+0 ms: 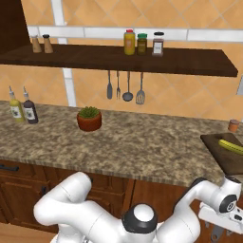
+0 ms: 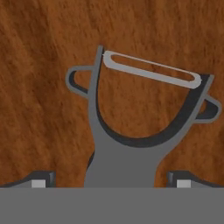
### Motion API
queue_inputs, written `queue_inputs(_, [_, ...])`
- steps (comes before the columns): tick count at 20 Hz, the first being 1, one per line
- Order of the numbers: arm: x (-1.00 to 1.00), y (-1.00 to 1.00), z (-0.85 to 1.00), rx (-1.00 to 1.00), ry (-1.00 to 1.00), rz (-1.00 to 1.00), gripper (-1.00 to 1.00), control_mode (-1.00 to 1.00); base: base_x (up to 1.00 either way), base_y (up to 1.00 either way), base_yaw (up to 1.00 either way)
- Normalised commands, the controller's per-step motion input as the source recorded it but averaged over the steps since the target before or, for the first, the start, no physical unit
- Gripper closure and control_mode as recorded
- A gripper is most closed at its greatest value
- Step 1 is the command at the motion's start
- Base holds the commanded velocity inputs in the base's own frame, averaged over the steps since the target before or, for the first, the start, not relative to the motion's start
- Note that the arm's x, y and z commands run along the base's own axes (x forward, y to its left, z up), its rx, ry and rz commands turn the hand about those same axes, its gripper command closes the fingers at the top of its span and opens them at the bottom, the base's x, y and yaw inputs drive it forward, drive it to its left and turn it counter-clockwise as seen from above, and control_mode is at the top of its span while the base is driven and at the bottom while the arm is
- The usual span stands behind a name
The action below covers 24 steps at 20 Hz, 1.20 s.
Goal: Place the appropriate cutting tool for cutting the cucumber skin on the cutting board.
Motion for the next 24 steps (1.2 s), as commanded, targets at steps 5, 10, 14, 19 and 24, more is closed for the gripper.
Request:
queue_inputs(5, [0.0,0.01,-0.43,0.0,0.0,0.0,1.0,-1.0,0.0,0.0,0.0])
queue_inputs(10, [0.0,0.0,-0.42,0.0,0.01,0.0,1.0,-1.0,0.0,0.0,0.0])
queue_inputs(14, [0.0,0.0,-0.24,0.0,0.02,0.0,1.0,-1.0,0.0,0.0,0.0])
queue_inputs(19, [-0.22,0.03,0.06,-0.01,0.03,0.0,1.0,-1.0,0.0,0.0,0.0])
queue_inputs(24, [-0.84,0.0,0.46,0.0,-0.01,0.0,1.0,-1.0,0.0,0.0,0.0])
